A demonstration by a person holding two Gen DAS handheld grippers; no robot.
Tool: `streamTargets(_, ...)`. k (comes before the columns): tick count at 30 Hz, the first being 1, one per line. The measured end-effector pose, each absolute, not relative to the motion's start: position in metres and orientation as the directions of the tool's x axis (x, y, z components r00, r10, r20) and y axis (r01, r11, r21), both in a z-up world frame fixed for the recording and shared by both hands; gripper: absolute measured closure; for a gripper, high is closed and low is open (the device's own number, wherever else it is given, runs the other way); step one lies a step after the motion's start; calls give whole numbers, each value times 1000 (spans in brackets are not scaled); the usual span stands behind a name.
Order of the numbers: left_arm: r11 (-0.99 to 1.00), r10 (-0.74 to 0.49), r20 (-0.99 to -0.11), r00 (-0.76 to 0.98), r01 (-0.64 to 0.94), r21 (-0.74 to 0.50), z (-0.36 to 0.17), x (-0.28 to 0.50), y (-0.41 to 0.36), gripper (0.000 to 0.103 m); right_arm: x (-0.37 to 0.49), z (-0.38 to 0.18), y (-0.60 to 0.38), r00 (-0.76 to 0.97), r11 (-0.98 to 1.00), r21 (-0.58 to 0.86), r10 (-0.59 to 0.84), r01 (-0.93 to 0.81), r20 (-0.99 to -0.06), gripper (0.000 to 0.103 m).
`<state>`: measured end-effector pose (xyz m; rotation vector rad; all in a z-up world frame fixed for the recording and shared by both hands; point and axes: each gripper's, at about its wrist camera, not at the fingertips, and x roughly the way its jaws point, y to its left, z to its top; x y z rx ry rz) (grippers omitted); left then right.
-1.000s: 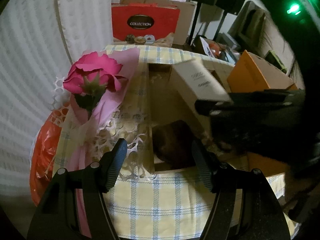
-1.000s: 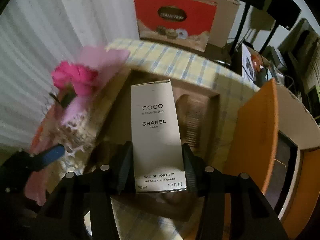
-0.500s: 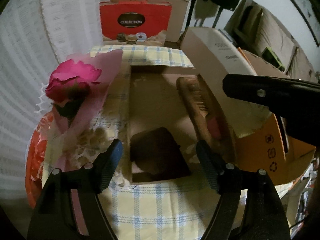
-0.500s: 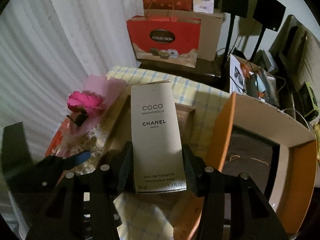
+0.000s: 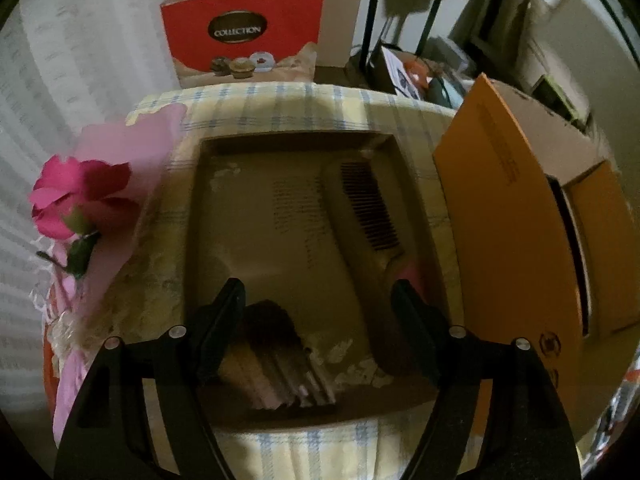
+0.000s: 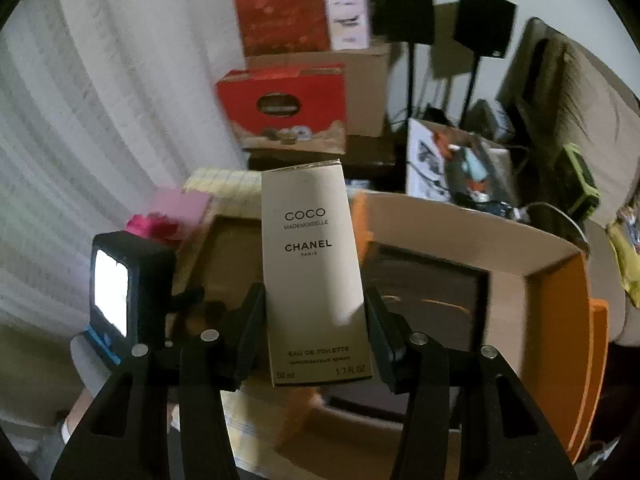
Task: Organize objects
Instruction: 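Carry the perfume box into the orange box and open the right tool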
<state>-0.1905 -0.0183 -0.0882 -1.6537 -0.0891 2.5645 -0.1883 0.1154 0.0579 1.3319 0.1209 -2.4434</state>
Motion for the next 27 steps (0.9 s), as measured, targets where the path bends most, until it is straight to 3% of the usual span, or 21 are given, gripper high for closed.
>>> streamTargets(10, -997, 59, -919, -390, -61, -39, -101, -202, 8, 40, -196, 58, 198, -532, -980, 53, -149, 190, -834, 53)
streamTargets(15, -997, 42, -919, -392, -75, -14, -99, -206, 16, 58, -202, 38, 232, -508, -993, 35, -87, 110, -857, 53)
streamTargets(17, -995, 36, -916, -401, -96, 2, -98, -206, 20, 71, -203, 28, 244, -495, -997, 13, -51, 80, -867, 53)
streamTargets(19, -995, 40, -916, -400, -103, 1, -97, -206, 22, 77, -206, 18, 257, -482, -999, -7, -15, 45, -876, 53)
streamTargets(27, -993, 94, -917, -389, -104, -58, -94, -207, 16, 80, -214, -22, 279, -393, -998, -66, 60, 1, -918, 53)
